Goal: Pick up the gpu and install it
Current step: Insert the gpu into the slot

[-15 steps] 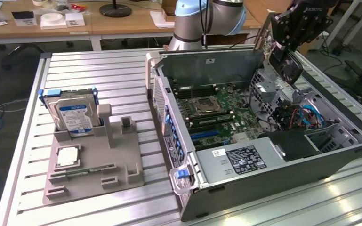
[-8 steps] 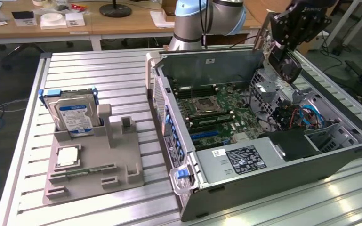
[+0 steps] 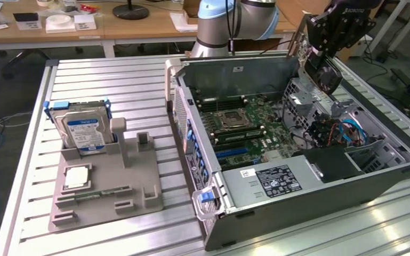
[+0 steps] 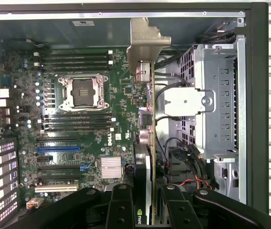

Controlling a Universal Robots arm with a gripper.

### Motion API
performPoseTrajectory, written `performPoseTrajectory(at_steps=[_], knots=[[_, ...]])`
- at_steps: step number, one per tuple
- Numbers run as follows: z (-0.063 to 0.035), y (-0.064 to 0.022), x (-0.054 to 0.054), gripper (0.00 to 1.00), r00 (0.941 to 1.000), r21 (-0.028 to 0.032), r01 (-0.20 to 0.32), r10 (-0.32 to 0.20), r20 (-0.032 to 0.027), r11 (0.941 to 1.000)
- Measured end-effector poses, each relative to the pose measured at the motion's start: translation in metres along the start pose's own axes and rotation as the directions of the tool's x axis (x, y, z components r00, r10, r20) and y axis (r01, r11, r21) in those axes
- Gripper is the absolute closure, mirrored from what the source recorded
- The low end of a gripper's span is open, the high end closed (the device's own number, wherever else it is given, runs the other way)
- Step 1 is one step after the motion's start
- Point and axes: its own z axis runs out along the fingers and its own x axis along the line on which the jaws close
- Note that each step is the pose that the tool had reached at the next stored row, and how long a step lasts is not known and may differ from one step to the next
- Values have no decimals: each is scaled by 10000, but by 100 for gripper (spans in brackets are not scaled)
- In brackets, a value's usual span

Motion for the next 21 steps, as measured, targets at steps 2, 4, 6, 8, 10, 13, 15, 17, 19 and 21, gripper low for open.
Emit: performPoseTrajectory(at_steps=[2,4,6,8,10,13,15,17,19,21], knots=[[0,0,0,73,10000,0,0,0,0,10000],[0,0,0,73,10000,0,0,0,0,10000],[0,0,0,73,10000,0,1,-1,0,10000],[0,0,0,73,10000,0,0,0,0,10000],[0,0,0,73,10000,0,17,-17,0,10000],[1,0,1,73,9996,-8,270,-270,-12,9996],[0,0,1,73,9986,-13,537,-537,-25,9986],[1,0,0,73,9963,-22,858,-859,-39,9963],[1,0,1,73,9925,-32,1220,-1221,-56,9925],[1,0,0,73,9875,-42,1576,-1577,-72,9875]])
